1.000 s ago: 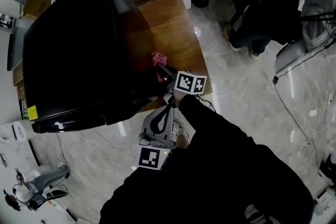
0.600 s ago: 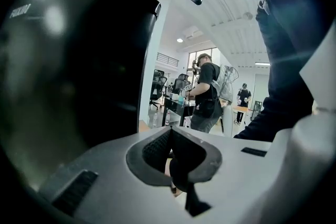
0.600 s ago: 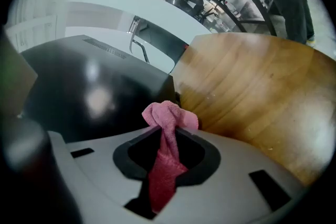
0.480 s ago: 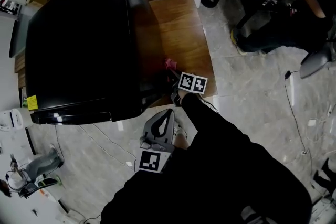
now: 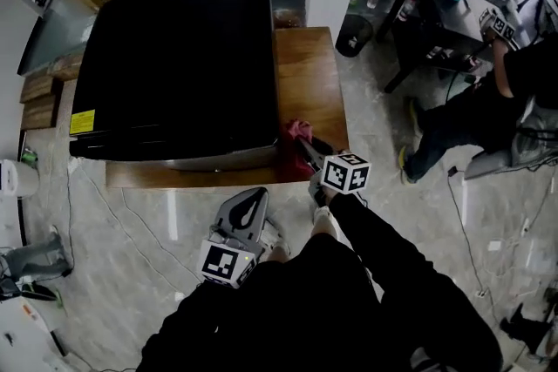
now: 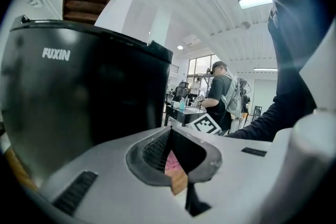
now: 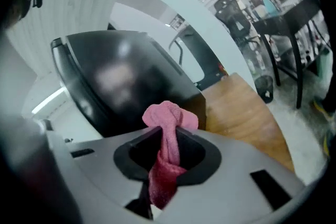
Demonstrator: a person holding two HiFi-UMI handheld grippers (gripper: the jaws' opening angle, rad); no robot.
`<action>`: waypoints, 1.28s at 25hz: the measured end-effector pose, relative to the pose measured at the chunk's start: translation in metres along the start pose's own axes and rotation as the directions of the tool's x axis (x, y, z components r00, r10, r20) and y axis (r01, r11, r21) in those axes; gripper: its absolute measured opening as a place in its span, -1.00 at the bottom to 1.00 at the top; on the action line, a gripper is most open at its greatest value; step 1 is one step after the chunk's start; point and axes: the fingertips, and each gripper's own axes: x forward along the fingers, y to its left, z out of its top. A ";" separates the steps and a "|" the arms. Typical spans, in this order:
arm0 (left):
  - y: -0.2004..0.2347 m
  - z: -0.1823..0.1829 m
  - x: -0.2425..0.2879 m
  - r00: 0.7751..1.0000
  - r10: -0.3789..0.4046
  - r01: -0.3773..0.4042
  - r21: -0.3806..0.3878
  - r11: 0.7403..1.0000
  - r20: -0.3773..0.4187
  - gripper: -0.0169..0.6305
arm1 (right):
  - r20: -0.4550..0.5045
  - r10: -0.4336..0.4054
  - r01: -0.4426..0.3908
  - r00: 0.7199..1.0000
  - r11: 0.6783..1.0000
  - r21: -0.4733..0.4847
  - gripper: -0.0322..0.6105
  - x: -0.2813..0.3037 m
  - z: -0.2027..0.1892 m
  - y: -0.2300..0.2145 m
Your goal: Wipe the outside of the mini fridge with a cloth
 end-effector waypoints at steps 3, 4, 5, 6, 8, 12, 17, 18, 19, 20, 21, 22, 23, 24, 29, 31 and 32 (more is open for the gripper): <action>0.007 0.033 -0.023 0.999 -0.011 0.010 0.019 1.000 0.039 -0.93 | 0.035 0.050 -0.045 0.998 0.990 -0.137 -0.68 -0.045 0.037 0.060; 0.008 0.042 -0.033 0.999 -0.018 0.017 0.024 1.000 0.045 -0.93 | 0.049 0.070 -0.061 0.996 0.984 -0.165 -0.68 -0.059 0.045 0.083; 0.008 0.050 -0.042 0.998 -0.025 0.024 0.029 0.999 0.056 -0.93 | 0.061 0.092 -0.078 0.994 0.978 -0.195 -0.68 -0.072 0.051 0.105; 0.007 0.056 -0.050 0.997 -0.035 0.033 0.030 0.999 0.070 -0.93 | 0.070 0.115 -0.096 0.991 0.969 -0.226 -0.68 -0.085 0.056 0.126; 0.003 0.063 -0.065 0.993 -0.059 0.057 0.026 0.998 0.099 -0.93 | 0.083 0.161 -0.131 0.984 0.950 -0.284 -0.68 -0.106 0.058 0.165; -0.008 0.069 -0.088 0.988 -0.102 0.101 0.019 0.995 0.119 -0.93 | 0.080 0.236 -0.185 0.969 0.897 -0.401 -0.68 -0.134 0.051 0.231; -0.016 0.075 -0.105 0.983 -0.131 0.128 0.034 0.991 0.126 -0.93 | 0.067 0.298 -0.224 0.952 0.831 -0.508 -0.69 -0.155 0.038 0.289; -0.015 0.075 -0.107 0.983 -0.130 0.127 0.030 0.991 0.130 -0.93 | 0.067 0.305 -0.226 0.950 0.820 -0.526 -0.68 -0.156 0.035 0.295; -0.013 0.074 -0.109 0.983 -0.128 0.126 0.024 0.992 0.132 -0.93 | 0.067 0.309 -0.225 0.949 0.809 -0.542 -0.68 -0.157 0.032 0.300; -0.012 0.072 -0.111 0.983 -0.126 0.125 0.019 0.992 0.135 -0.93 | 0.065 0.311 -0.224 0.948 0.800 -0.556 -0.68 -0.157 0.028 0.304; -0.011 0.072 -0.113 0.982 -0.124 0.123 0.017 0.992 0.139 -0.93 | 0.064 0.313 -0.224 0.948 0.794 -0.565 -0.68 -0.156 0.025 0.307; -0.010 0.072 -0.115 0.982 -0.122 0.121 0.019 0.992 0.143 -0.93 | 0.062 0.315 -0.226 0.947 0.791 -0.569 -0.68 -0.155 0.023 0.309; -0.009 0.073 -0.116 0.982 -0.122 0.120 0.023 0.992 0.146 -0.93 | 0.062 0.316 -0.227 0.947 0.790 -0.570 -0.68 -0.154 0.022 0.310; -0.009 0.074 -0.117 0.981 -0.124 0.121 0.027 0.992 0.147 -0.93 | 0.061 0.314 -0.225 0.947 0.789 -0.572 -0.68 -0.153 0.022 0.311; -0.006 0.075 -0.123 0.980 -0.127 0.122 0.041 0.992 0.153 -0.93 | 0.061 0.309 -0.218 0.949 0.784 -0.581 -0.68 -0.149 0.017 0.313; -0.005 0.077 -0.120 0.981 -0.124 0.119 0.043 0.992 0.152 -0.93 | 0.061 0.312 -0.221 0.948 0.785 -0.579 -0.68 -0.147 0.019 0.313; -0.004 0.078 -0.119 0.981 -0.123 0.118 0.044 0.992 0.151 -0.93 | 0.060 0.313 -0.223 0.948 0.784 -0.579 -0.68 -0.146 0.021 0.313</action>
